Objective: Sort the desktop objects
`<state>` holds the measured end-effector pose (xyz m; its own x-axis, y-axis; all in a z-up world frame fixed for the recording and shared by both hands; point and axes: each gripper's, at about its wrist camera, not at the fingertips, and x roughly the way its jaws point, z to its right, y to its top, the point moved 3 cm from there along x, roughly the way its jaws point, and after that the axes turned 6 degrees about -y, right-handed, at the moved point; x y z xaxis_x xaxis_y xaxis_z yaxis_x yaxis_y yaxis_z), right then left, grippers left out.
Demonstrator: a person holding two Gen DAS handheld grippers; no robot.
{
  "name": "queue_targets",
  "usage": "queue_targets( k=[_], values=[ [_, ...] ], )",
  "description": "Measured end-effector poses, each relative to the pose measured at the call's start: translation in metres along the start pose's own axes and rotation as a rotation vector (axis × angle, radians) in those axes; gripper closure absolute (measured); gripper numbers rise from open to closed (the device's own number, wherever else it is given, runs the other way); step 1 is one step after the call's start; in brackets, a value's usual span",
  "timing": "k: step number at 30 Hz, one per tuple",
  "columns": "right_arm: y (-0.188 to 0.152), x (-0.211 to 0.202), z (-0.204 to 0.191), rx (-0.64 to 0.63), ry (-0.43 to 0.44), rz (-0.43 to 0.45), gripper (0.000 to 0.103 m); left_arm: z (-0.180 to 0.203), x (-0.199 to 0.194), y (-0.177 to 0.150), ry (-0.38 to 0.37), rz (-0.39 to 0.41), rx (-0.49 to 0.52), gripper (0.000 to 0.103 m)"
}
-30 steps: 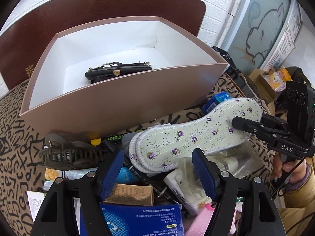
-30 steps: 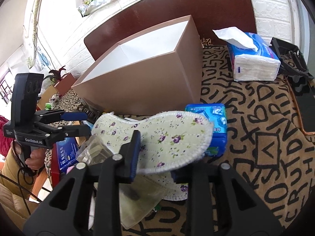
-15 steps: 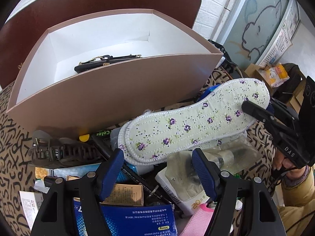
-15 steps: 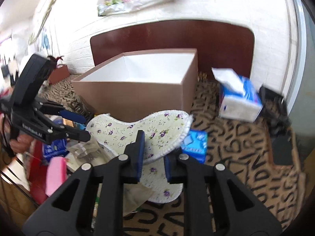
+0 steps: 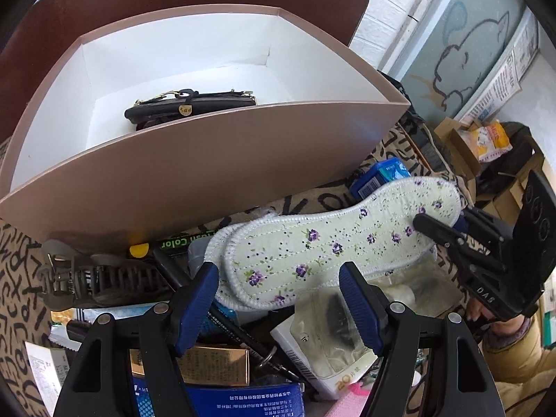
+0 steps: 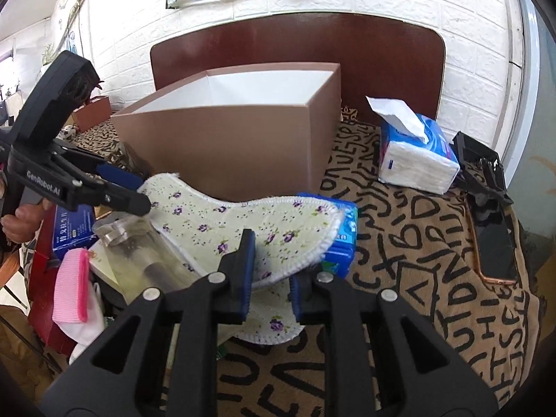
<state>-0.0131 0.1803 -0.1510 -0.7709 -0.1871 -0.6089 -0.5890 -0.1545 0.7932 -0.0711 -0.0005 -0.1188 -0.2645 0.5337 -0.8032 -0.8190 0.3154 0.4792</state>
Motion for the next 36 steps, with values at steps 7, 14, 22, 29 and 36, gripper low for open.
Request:
queue_targets(
  k=[7,14,22,29,36],
  values=[
    [-0.002,0.006,0.004,0.030,0.011,-0.024,0.083,0.014,0.013,-0.001,-0.001,-0.050,0.048,0.015],
    [0.000,0.002,0.007,0.065,0.021,-0.028,0.083,0.016,-0.009,0.004,-0.068,0.026,-0.004,0.021],
    [0.021,-0.014,-0.004,0.051,0.054,0.017,0.083,0.017,-0.027,0.006,-0.036,0.080,0.011,0.028],
    [0.043,-0.027,-0.011,0.036,0.090,0.051,0.083,0.004,-0.048,0.006,-0.020,0.145,-0.018,0.033],
    [0.062,-0.034,-0.025,-0.017,0.105,0.081,0.083,0.000,-0.072,0.009,-0.005,0.203,-0.022,0.033]
  ],
)
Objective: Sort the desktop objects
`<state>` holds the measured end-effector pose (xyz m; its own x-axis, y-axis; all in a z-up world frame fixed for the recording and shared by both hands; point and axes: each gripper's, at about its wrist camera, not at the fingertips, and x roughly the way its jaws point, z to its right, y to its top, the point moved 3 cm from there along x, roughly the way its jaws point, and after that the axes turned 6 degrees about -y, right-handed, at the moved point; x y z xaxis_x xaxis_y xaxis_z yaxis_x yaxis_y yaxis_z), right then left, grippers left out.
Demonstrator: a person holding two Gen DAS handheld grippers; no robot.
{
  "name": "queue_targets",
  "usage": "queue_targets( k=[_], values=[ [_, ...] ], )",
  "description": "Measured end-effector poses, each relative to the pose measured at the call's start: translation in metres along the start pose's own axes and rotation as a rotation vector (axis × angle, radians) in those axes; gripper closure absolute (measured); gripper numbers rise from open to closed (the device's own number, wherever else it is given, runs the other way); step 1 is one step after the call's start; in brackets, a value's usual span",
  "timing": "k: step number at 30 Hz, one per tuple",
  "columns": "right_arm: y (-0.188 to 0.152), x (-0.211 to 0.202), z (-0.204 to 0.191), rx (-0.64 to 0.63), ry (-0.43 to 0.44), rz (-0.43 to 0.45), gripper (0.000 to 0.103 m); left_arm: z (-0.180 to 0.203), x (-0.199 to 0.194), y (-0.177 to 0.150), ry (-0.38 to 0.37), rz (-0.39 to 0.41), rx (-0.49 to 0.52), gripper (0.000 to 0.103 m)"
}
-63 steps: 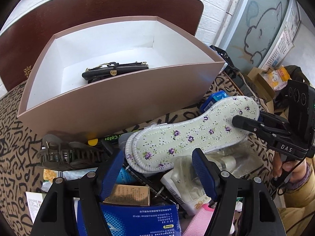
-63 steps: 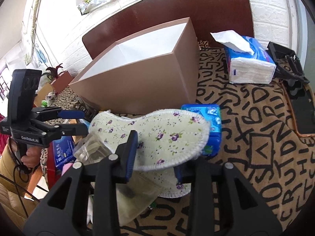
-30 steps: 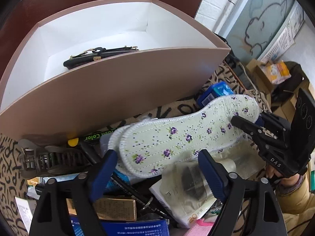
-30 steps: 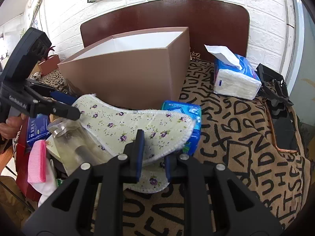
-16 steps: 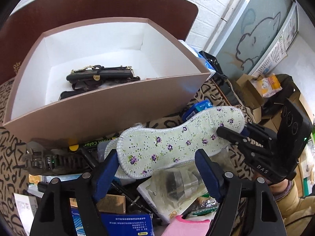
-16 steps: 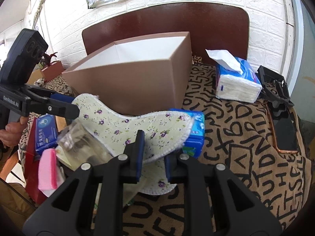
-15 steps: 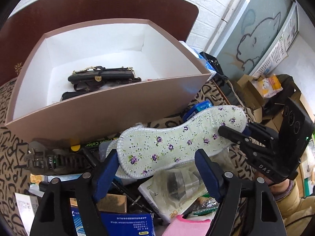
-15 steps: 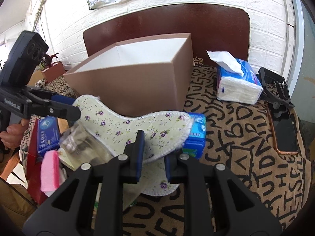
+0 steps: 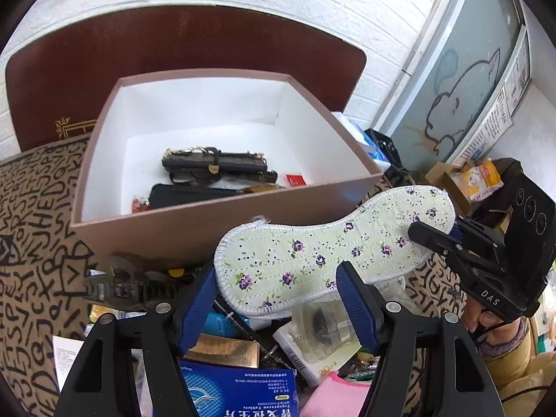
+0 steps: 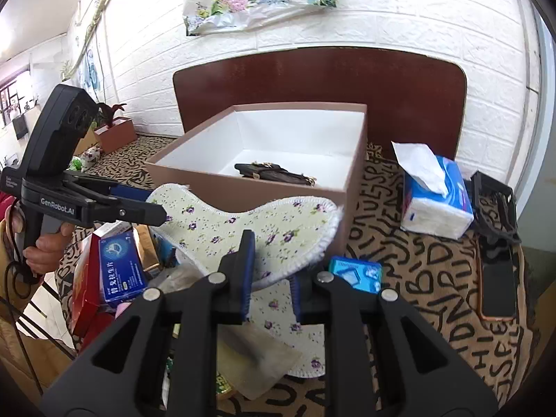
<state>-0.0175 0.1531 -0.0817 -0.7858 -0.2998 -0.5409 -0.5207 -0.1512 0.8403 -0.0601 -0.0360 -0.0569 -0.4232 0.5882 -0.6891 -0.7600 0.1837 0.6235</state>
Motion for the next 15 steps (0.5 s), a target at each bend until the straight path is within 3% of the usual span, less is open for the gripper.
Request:
queue_targets(
  k=[15],
  values=[
    [0.033,0.001,-0.015,-0.058,0.034,0.048,0.083,-0.012,-0.029,0.016,0.031,0.087,-0.021,0.033]
  ],
)
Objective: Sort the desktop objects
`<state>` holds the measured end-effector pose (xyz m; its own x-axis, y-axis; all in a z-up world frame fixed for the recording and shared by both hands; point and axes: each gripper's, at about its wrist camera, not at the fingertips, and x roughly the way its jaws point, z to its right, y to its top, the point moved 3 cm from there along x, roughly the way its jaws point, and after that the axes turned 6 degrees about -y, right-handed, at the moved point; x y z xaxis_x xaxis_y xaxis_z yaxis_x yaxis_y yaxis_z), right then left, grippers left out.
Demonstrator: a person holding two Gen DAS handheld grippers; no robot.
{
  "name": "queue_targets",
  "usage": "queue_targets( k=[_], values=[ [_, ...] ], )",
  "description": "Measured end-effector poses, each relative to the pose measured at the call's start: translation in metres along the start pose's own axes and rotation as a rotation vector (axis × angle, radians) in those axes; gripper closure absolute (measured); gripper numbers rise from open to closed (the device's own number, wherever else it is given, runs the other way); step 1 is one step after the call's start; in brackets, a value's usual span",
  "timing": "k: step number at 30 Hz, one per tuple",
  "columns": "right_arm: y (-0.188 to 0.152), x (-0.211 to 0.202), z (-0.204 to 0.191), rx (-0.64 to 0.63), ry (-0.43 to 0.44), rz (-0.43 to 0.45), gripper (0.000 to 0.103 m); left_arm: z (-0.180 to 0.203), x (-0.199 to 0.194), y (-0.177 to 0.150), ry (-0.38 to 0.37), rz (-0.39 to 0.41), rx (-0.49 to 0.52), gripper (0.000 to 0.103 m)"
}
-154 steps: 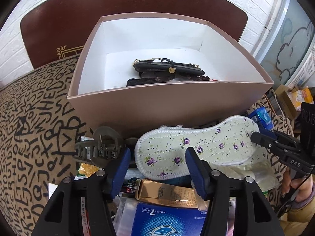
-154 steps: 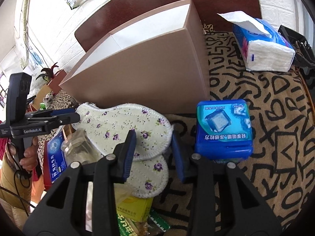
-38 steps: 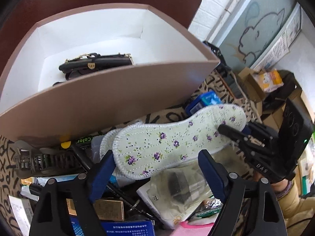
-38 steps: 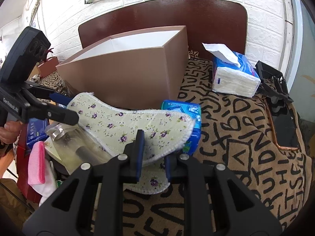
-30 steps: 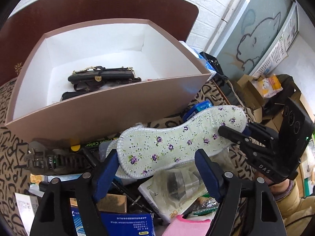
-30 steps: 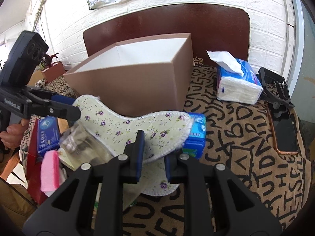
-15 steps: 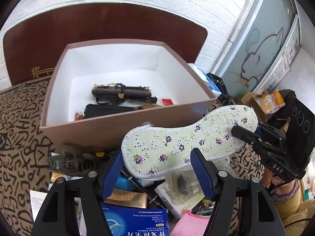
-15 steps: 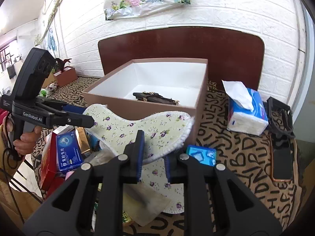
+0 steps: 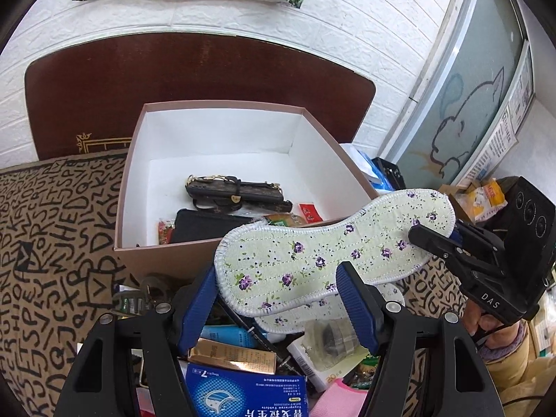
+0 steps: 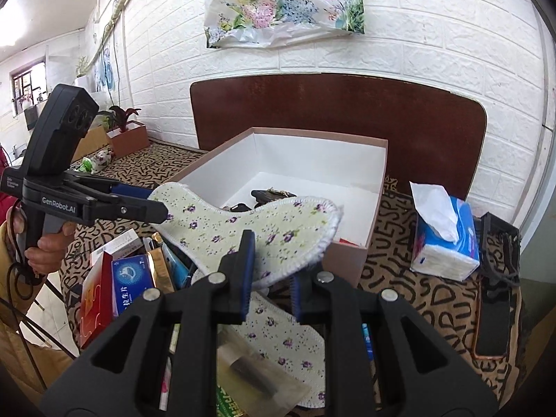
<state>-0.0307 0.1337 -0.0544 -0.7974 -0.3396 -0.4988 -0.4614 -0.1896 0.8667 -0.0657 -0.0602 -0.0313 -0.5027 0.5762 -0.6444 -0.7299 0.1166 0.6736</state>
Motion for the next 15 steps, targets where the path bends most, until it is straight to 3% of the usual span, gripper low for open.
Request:
queue_targets(
  k=[15],
  values=[
    [0.013,0.007,-0.005,-0.013,0.016,0.015,0.083,-0.007,-0.011,0.008,0.016,0.038,-0.009,0.033]
  ],
)
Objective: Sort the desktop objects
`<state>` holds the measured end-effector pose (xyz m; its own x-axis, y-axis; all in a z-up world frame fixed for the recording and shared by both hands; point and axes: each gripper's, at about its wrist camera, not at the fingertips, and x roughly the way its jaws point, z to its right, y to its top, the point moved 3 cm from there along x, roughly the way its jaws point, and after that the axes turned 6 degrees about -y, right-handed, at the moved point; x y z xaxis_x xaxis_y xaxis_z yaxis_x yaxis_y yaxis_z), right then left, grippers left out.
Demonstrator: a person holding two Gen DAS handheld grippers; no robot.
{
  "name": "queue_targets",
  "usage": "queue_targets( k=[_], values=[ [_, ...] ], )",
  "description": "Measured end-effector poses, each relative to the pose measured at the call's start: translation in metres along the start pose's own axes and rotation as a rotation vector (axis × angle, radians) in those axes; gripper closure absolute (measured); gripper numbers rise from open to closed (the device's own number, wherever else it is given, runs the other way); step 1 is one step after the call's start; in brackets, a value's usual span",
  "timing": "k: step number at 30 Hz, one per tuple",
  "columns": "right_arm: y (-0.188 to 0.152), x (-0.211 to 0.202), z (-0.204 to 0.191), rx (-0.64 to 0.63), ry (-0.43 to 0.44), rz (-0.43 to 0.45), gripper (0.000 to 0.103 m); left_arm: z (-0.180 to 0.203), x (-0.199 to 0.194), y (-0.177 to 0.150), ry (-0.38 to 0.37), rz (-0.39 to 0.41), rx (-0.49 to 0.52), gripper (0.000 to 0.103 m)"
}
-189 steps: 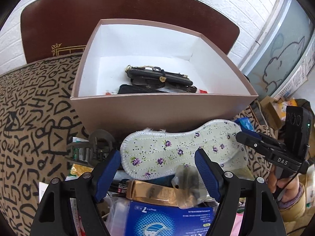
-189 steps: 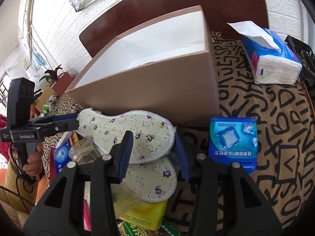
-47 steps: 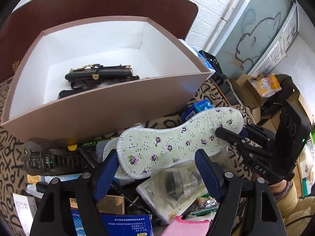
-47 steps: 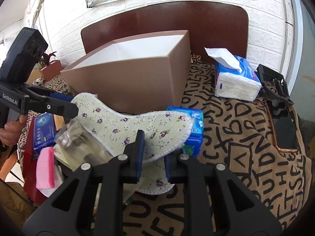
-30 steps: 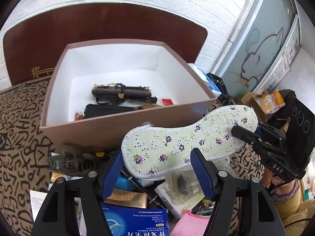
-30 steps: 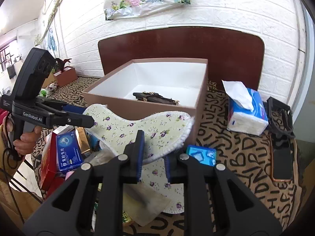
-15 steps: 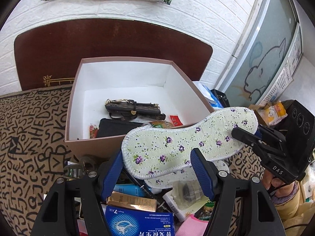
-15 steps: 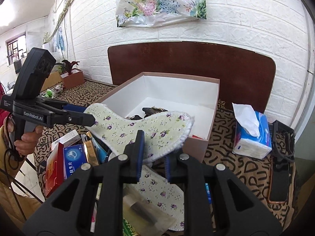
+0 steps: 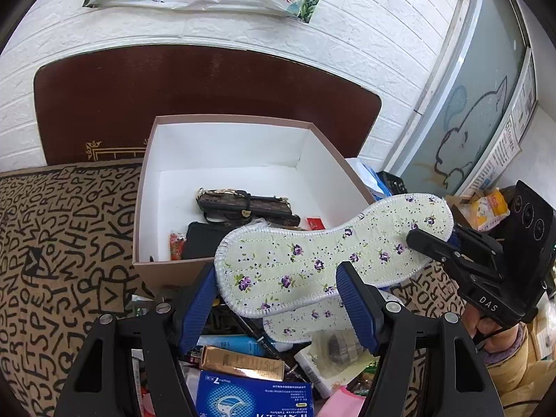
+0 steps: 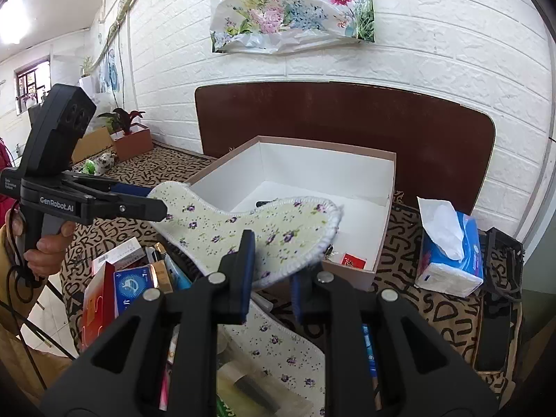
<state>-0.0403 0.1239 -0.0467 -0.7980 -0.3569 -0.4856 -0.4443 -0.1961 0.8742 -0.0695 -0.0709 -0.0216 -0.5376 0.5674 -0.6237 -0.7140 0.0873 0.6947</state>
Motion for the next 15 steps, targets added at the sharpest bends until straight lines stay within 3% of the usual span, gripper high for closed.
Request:
queue_targets(
  k=[15],
  values=[
    [0.0096,0.0078,-0.0024,-0.008,0.013,0.011,0.083,-0.0074,-0.0025,0.0044,0.010,0.014,-0.030,0.033]
  ],
)
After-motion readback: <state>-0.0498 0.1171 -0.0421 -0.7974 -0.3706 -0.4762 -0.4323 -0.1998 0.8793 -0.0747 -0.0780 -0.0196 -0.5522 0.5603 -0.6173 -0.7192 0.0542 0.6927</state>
